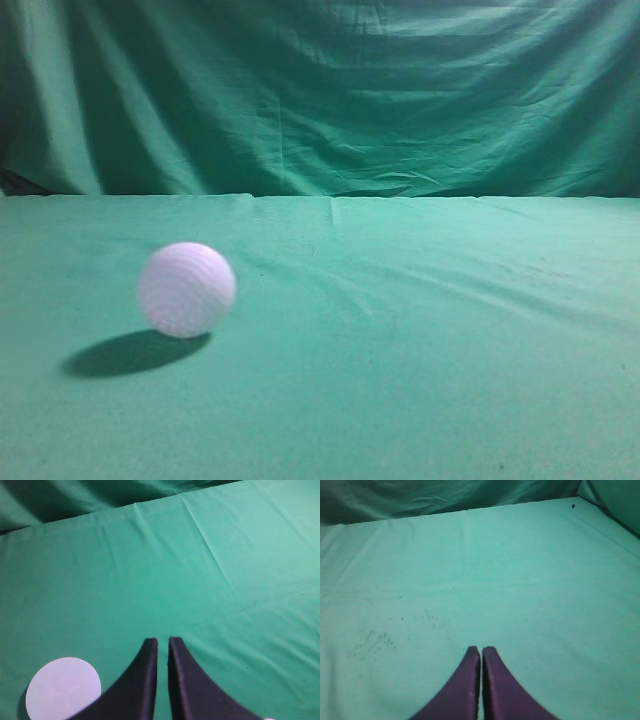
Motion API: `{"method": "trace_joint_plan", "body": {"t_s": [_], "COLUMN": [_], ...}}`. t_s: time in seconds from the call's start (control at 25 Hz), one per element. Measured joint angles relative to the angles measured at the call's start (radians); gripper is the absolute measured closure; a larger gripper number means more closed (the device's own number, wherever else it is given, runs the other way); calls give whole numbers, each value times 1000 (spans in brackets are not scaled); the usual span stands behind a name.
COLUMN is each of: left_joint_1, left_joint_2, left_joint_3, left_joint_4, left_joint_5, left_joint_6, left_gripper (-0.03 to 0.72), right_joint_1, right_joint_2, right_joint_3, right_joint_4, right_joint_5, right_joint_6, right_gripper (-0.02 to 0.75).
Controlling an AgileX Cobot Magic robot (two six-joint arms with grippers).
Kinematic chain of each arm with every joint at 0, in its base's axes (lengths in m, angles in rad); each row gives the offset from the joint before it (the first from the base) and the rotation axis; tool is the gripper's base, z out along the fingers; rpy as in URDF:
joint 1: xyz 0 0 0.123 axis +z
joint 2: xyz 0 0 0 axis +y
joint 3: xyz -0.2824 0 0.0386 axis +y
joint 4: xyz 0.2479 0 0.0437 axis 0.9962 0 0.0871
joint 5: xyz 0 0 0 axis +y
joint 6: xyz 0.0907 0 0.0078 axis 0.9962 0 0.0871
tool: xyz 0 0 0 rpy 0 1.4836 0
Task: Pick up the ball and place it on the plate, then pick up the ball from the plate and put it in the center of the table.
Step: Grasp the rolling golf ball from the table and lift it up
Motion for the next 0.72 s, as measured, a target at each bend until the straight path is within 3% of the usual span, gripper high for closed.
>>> {"method": "trace_joint_plan", "body": {"t_s": [0.16,0.36,0.72], "left_joint_1": [-67,-80,-82], "left_joint_2": [-52,-180,-513], "left_joint_3": [53,271,634], "left_joint_4": [60,63,70], "left_joint_5": [-2,-127,-302], "left_joint_6": [-47,-88,-82], "left_gripper": [637,637,637], "right_joint_1": [0,0,0], "right_joint_2": [0,0,0], "right_joint_3": [0,0,2], "right_joint_4": [0,-3,204], "right_joint_5": [0,-35,-365], "right_joint_6": [0,0,92], "right_gripper": [738,738,738]}}
